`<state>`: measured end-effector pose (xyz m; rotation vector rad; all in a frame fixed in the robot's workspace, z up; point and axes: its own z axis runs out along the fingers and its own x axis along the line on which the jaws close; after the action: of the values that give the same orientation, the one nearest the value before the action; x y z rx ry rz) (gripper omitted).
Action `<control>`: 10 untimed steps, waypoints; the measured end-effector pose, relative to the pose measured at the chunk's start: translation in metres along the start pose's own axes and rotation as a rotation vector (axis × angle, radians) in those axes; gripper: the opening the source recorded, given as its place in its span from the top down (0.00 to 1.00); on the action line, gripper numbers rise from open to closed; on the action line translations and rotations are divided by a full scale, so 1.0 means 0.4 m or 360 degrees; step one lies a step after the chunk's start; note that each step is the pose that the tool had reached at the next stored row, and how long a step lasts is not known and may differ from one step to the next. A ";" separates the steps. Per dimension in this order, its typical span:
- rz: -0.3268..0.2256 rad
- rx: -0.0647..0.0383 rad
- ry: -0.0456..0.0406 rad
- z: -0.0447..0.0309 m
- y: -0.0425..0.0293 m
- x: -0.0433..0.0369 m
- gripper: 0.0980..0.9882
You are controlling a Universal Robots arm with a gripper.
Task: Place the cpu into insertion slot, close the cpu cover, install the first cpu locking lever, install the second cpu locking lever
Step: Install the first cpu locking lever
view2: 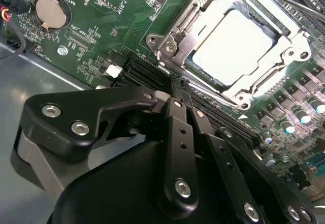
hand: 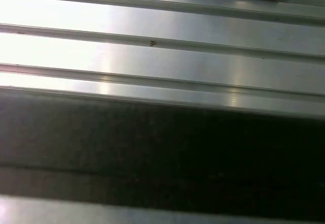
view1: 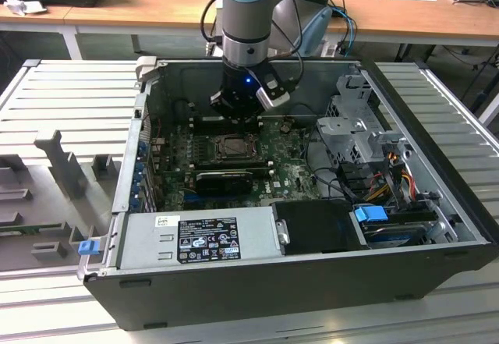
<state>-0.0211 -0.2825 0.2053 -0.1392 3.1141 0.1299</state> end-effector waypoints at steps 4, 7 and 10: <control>0.0000 0.0000 0.0000 0.003 -0.001 -0.001 0.99; 0.0000 0.0000 0.0000 0.004 -0.003 -0.001 0.99; 0.0000 0.0000 0.0000 0.004 -0.005 0.000 0.99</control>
<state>-0.0208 -0.2843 0.2034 -0.1391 3.1140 0.1299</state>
